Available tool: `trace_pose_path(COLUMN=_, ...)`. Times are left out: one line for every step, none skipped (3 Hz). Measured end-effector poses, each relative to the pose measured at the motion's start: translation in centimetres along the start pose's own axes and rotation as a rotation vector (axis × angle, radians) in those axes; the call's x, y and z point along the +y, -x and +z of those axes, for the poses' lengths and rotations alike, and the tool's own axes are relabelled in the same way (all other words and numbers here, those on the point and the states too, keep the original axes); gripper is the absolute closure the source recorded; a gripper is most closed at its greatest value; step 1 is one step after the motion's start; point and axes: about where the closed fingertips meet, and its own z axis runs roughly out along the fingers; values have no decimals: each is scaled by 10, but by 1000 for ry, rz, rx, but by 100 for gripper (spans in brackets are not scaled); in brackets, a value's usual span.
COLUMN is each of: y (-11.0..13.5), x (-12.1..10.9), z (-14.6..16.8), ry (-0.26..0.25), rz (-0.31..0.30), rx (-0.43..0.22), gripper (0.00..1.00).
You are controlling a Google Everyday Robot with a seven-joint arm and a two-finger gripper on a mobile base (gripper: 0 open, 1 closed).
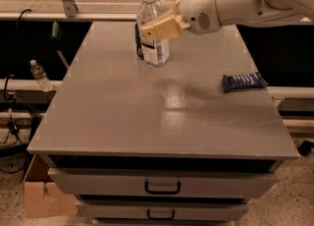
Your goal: Move blue plastic bottle near pepsi can
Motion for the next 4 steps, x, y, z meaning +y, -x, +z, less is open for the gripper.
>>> trace_pose_path(y=-14, x=-34, z=3, ry=-38, rz=11, rx=22, gripper=100)
trace_pose_path(y=-35, x=-61, z=-2, ry=-73, rz=45, rx=52, gripper=100)
trace_pose_path(y=-48, x=-79, z=2, ry=-90, rz=77, rx=45, gripper=100)
trace_pose_path(y=-52, x=-91, z=14, ry=-89, rz=96, rx=21, gripper=100)
